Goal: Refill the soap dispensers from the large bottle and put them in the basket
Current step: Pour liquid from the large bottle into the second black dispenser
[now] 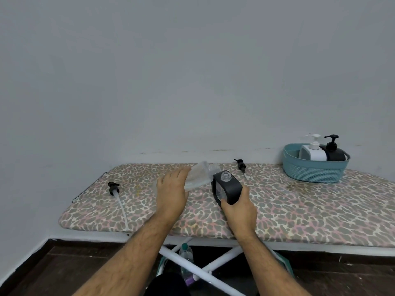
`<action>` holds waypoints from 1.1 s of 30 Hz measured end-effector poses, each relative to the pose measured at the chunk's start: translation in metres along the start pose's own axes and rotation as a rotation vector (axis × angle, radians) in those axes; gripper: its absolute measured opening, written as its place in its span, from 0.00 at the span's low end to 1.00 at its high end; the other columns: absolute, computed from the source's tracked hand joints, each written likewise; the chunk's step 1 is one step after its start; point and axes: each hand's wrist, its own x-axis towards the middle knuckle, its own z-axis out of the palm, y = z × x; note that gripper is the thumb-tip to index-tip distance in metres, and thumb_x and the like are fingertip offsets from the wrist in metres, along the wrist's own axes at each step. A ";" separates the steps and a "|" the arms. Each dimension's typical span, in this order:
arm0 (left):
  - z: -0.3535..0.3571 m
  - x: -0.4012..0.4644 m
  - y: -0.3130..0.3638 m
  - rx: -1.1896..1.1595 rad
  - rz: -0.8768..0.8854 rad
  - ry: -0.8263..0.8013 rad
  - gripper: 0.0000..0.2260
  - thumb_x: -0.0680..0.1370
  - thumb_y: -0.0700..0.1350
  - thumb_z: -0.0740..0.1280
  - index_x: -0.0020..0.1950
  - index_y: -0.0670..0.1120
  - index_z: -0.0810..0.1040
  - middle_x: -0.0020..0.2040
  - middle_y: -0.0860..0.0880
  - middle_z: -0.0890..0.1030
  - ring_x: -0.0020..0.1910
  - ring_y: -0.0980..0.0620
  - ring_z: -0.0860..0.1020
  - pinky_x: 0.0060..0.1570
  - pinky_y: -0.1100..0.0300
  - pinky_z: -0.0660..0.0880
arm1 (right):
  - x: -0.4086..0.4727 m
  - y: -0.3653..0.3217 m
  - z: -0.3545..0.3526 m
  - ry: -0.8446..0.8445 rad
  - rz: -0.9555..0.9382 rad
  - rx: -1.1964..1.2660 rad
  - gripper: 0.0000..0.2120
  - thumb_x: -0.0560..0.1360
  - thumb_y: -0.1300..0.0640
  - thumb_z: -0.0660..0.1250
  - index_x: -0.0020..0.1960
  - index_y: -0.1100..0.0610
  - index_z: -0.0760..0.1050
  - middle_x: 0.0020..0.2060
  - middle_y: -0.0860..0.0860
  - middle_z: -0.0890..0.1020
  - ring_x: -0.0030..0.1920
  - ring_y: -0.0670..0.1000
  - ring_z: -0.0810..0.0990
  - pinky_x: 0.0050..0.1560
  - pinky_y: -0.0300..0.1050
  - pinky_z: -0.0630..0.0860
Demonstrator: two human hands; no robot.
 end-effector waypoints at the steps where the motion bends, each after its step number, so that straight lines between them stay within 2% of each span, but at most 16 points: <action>1: 0.000 -0.001 0.000 -0.044 -0.019 -0.002 0.28 0.69 0.40 0.76 0.68 0.52 0.74 0.59 0.53 0.80 0.57 0.50 0.77 0.59 0.48 0.72 | 0.000 0.000 0.000 -0.004 0.001 0.002 0.23 0.70 0.51 0.73 0.60 0.48 0.67 0.39 0.44 0.80 0.38 0.49 0.79 0.36 0.42 0.73; 5: -0.004 -0.005 0.001 -0.308 -0.109 0.028 0.19 0.73 0.41 0.75 0.63 0.47 0.77 0.49 0.56 0.78 0.46 0.57 0.75 0.48 0.58 0.76 | 0.001 0.000 0.000 -0.021 0.005 0.011 0.23 0.70 0.51 0.74 0.60 0.49 0.66 0.41 0.44 0.80 0.39 0.50 0.80 0.38 0.45 0.78; 6: -0.005 -0.005 0.000 -0.375 -0.163 0.021 0.19 0.73 0.42 0.75 0.63 0.46 0.77 0.50 0.57 0.77 0.46 0.59 0.75 0.48 0.60 0.75 | 0.001 -0.001 0.000 -0.023 0.003 0.011 0.23 0.70 0.52 0.74 0.60 0.49 0.66 0.40 0.44 0.79 0.39 0.50 0.80 0.39 0.46 0.78; 8: -0.002 -0.005 -0.007 -0.451 -0.274 -0.019 0.25 0.73 0.44 0.75 0.68 0.46 0.73 0.57 0.56 0.77 0.54 0.59 0.74 0.55 0.62 0.72 | 0.002 -0.001 0.000 -0.026 -0.001 0.019 0.23 0.70 0.53 0.74 0.59 0.49 0.67 0.40 0.44 0.79 0.39 0.50 0.80 0.39 0.47 0.79; 11: 0.000 -0.001 -0.016 -0.578 -0.416 -0.046 0.30 0.72 0.46 0.76 0.72 0.47 0.69 0.67 0.51 0.75 0.64 0.53 0.73 0.61 0.59 0.69 | 0.002 -0.002 -0.001 -0.031 0.002 0.027 0.22 0.70 0.53 0.74 0.59 0.49 0.66 0.40 0.44 0.78 0.39 0.50 0.80 0.40 0.47 0.79; 14: 0.001 0.004 -0.024 -0.663 -0.506 -0.016 0.31 0.71 0.45 0.77 0.70 0.48 0.68 0.68 0.49 0.76 0.65 0.50 0.74 0.67 0.51 0.71 | 0.001 -0.003 -0.002 -0.031 0.003 0.034 0.22 0.70 0.53 0.74 0.58 0.49 0.66 0.39 0.43 0.78 0.38 0.49 0.79 0.40 0.47 0.79; 16: 0.004 0.005 -0.033 -0.693 -0.548 0.000 0.30 0.71 0.45 0.77 0.70 0.48 0.68 0.67 0.49 0.76 0.65 0.50 0.74 0.67 0.50 0.71 | 0.001 -0.003 -0.002 -0.033 -0.001 0.036 0.22 0.71 0.54 0.74 0.59 0.50 0.66 0.39 0.42 0.77 0.38 0.49 0.78 0.38 0.45 0.76; 19: 0.009 0.005 -0.046 -0.724 -0.588 0.034 0.30 0.72 0.45 0.77 0.69 0.47 0.67 0.66 0.49 0.76 0.65 0.49 0.74 0.65 0.52 0.71 | 0.001 -0.003 -0.003 -0.033 -0.004 0.036 0.23 0.71 0.54 0.74 0.59 0.50 0.66 0.40 0.42 0.77 0.38 0.48 0.78 0.37 0.43 0.74; 22: 0.012 0.005 -0.056 -0.775 -0.633 0.070 0.30 0.72 0.44 0.76 0.69 0.48 0.66 0.66 0.49 0.76 0.65 0.50 0.74 0.66 0.50 0.71 | 0.000 -0.004 -0.002 -0.030 -0.005 0.043 0.23 0.71 0.54 0.74 0.60 0.50 0.66 0.41 0.43 0.78 0.39 0.47 0.78 0.37 0.42 0.74; 24: 0.012 0.005 -0.060 -0.808 -0.648 0.083 0.28 0.72 0.43 0.76 0.68 0.49 0.66 0.64 0.50 0.76 0.65 0.50 0.74 0.64 0.53 0.72 | 0.000 -0.004 -0.002 -0.028 -0.004 0.047 0.23 0.71 0.54 0.75 0.60 0.50 0.67 0.40 0.42 0.77 0.39 0.47 0.78 0.38 0.42 0.74; 29: 0.013 0.009 -0.065 -0.836 -0.632 0.044 0.30 0.71 0.42 0.77 0.68 0.52 0.67 0.65 0.51 0.75 0.64 0.52 0.73 0.65 0.53 0.71 | 0.000 -0.004 -0.001 -0.023 -0.004 0.047 0.22 0.71 0.54 0.75 0.58 0.50 0.67 0.40 0.41 0.77 0.40 0.48 0.79 0.38 0.42 0.73; 33: 0.012 0.008 -0.070 -0.827 -0.639 0.026 0.32 0.69 0.43 0.78 0.68 0.52 0.66 0.65 0.50 0.75 0.65 0.49 0.73 0.64 0.53 0.71 | 0.000 -0.003 -0.001 -0.016 -0.006 0.040 0.22 0.71 0.53 0.75 0.58 0.51 0.67 0.42 0.45 0.80 0.40 0.49 0.80 0.38 0.43 0.75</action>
